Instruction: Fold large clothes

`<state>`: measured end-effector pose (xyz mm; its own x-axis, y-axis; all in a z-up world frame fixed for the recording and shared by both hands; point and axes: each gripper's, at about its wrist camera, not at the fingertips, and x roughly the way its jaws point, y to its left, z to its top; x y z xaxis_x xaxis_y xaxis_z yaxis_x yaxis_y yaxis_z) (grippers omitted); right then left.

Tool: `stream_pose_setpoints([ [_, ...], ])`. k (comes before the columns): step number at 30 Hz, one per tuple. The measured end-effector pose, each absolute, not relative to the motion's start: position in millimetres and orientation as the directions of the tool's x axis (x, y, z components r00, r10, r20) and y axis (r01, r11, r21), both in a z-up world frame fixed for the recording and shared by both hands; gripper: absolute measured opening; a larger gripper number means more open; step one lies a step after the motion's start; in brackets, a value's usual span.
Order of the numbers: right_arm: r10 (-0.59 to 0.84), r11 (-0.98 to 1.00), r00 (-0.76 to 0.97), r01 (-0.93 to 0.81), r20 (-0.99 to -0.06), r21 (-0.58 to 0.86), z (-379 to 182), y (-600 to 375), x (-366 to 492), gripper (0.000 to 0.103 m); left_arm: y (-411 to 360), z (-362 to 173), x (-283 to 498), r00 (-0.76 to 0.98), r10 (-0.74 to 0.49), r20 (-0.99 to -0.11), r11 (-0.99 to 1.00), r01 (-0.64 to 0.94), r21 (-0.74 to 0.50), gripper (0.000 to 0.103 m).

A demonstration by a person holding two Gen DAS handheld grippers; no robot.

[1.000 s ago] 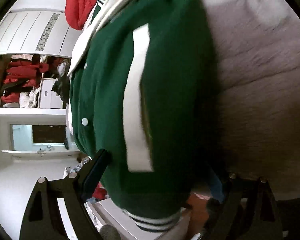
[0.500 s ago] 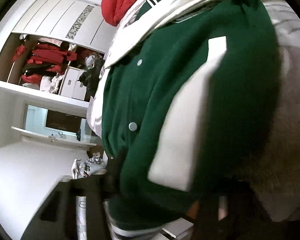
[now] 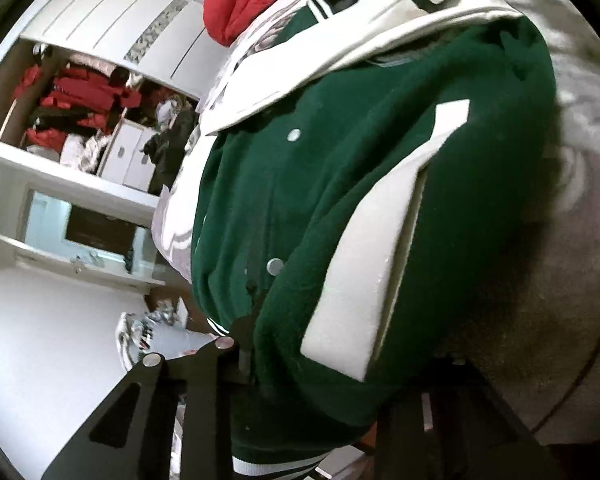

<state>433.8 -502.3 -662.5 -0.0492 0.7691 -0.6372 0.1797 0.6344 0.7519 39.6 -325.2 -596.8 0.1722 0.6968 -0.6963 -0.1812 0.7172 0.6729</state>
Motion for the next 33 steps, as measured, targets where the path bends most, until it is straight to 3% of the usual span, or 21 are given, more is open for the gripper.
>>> stream_pose_setpoints([
  [10,0.717,0.696,-0.045,-0.001,-0.695,0.718,-523.5,-440.9,441.1,0.009,-246.5,-513.0,29.9,0.203,0.584,-0.786,0.788,-0.371,0.49,0.024],
  [16,0.662,0.742,-0.049,-0.098,-0.748,0.663,-454.0,-332.9,456.7,0.009,-153.6,-489.8,23.5,0.213,0.456,-0.864,0.831,-0.449,0.327,0.024],
  [24,0.451,0.858,-0.102,-0.223,-0.887,0.462,-466.7,-130.2,468.8,0.009,-1.9,-540.2,12.8,0.214,0.102,-0.971,0.843,-0.538,-0.03,0.025],
  [27,0.368,0.882,-0.123,-0.267,-0.922,0.388,-494.5,-62.8,470.5,0.009,46.6,-573.5,5.1,0.213,-0.023,-0.977,0.817,-0.559,-0.141,0.031],
  [29,0.321,0.897,-0.141,-0.274,-0.937,0.348,-516.2,-31.7,471.8,0.011,71.4,-596.0,-0.1,0.197,-0.093,-0.976,0.804,-0.564,-0.191,0.048],
  [30,0.291,0.905,-0.168,-0.27,-0.942,0.328,-530.4,-17.9,473.4,0.013,87.4,-607.1,-6.8,0.192,-0.124,-0.974,0.792,-0.572,-0.214,0.052],
  [32,0.264,0.915,-0.21,-0.255,-0.941,0.314,-554.2,-3.2,476.0,0.034,105.3,-618.5,-19.9,0.206,-0.189,-0.96,0.767,-0.579,-0.276,0.073],
  [33,0.279,0.913,-0.229,-0.237,-0.932,0.332,-560.7,0.5,477.3,0.043,113.4,-619.6,-25.1,0.206,-0.196,-0.959,0.758,-0.589,-0.281,0.077],
])
